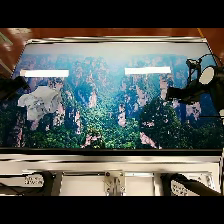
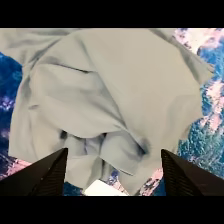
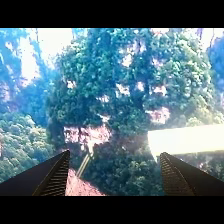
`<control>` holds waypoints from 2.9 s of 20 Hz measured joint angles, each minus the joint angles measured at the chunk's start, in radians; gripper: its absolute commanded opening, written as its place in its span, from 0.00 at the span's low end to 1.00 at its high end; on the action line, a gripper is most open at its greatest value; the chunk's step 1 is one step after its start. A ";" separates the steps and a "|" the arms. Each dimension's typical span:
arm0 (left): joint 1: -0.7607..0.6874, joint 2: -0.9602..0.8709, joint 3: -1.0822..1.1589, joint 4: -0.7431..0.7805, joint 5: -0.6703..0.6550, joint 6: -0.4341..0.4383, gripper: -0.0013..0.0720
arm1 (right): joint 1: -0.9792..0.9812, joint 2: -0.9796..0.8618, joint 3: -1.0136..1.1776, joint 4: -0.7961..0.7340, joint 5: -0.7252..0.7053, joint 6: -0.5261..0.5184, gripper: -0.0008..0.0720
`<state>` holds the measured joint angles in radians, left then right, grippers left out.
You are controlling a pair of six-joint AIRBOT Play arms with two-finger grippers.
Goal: Fold the shirts.
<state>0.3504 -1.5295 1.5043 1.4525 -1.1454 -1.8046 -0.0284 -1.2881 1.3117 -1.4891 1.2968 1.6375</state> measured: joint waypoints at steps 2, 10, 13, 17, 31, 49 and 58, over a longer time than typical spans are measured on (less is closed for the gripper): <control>0.019 -0.061 0.004 -0.018 -0.007 0.004 1.00 | 0.000 0.000 0.000 0.012 -0.008 0.000 0.96; 0.021 -0.267 0.009 -0.035 -0.044 0.020 0.23 | 0.000 0.000 0.000 0.062 -0.021 0.000 0.96; 0.002 -0.287 0.015 -0.043 -0.058 0.044 0.09 | 0.000 0.000 0.000 0.083 -0.017 0.000 0.96; -0.068 -0.211 0.077 -0.062 -0.058 0.126 0.09 | 0.000 0.000 0.000 0.095 0.001 -0.011 0.96; -0.757 0.419 0.207 -0.144 0.057 0.187 0.09 | -0.002 0.365 0.002 0.064 0.042 -0.077 0.96; -0.725 0.138 -0.233 -0.449 -0.016 0.227 0.92 | -0.002 0.342 -0.484 0.298 -0.162 -0.106 0.96; -0.495 0.371 -0.701 -0.526 -0.141 0.298 0.92 | -0.002 0.095 -0.500 0.486 -0.160 -0.281 0.96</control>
<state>-0.1448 -1.1584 0.8036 0.9260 -1.2865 -1.5063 -0.0303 -1.1931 0.8116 -1.0031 1.1370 1.3563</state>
